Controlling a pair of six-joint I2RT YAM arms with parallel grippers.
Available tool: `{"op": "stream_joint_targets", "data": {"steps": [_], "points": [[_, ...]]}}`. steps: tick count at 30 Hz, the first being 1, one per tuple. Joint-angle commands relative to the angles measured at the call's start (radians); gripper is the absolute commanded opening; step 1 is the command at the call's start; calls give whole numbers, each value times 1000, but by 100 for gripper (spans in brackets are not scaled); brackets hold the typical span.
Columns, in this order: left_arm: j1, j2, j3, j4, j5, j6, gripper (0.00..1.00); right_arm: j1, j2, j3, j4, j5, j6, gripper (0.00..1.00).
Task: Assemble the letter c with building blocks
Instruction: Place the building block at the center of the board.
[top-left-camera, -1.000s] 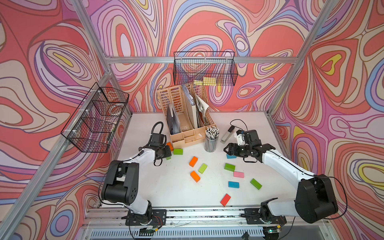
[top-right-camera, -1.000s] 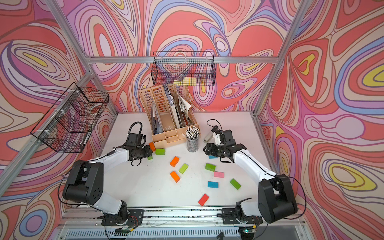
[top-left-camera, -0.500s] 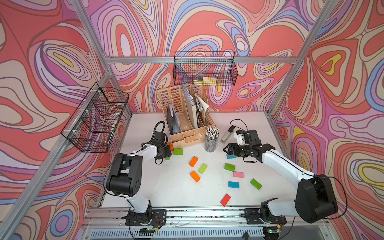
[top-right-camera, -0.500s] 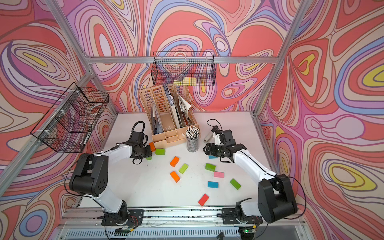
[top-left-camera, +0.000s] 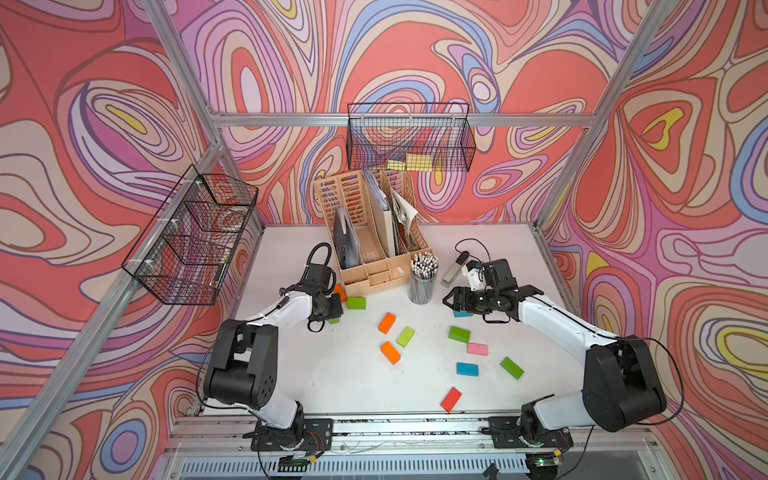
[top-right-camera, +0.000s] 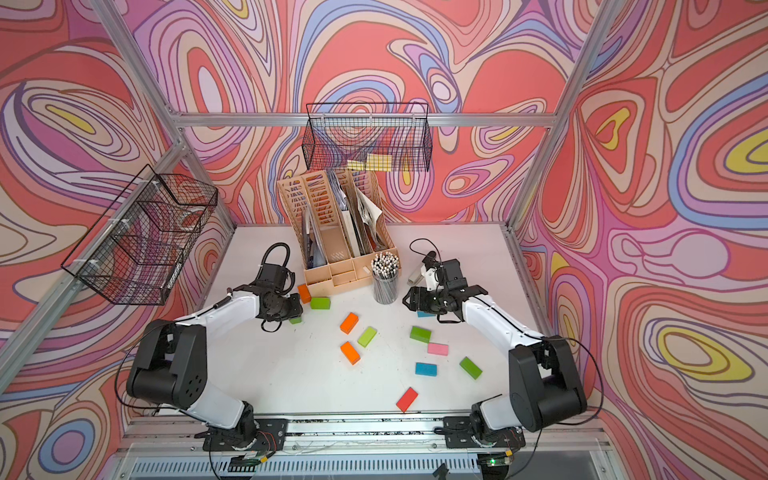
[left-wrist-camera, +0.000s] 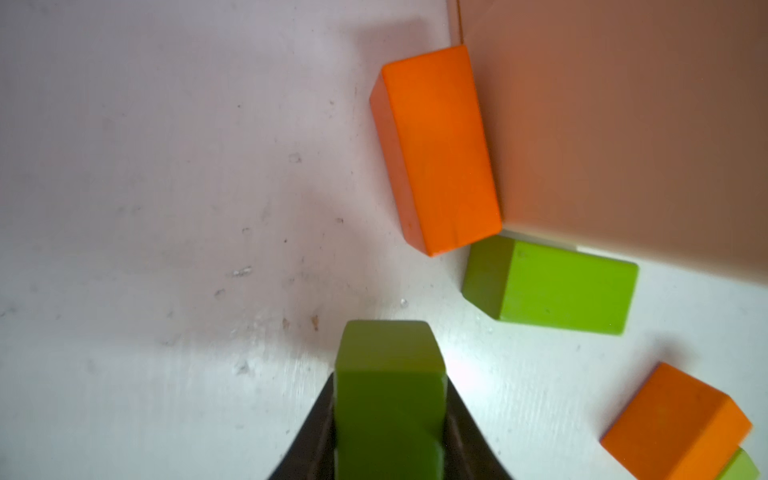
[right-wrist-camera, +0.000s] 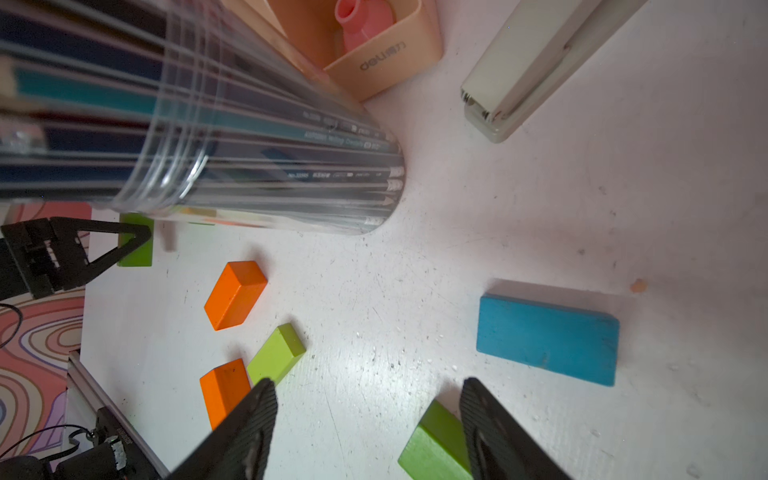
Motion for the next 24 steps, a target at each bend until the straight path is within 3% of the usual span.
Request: {"op": "stream_joint_targets", "data": {"steps": [1,24], "points": [[-23,-56,-42,-78,-3,-15,24,7,12,25,33,-54,-21,73],[-164,-56,-147,-56,-24,-14,24,24,-32,-18,58,-97,-3,73]]}}
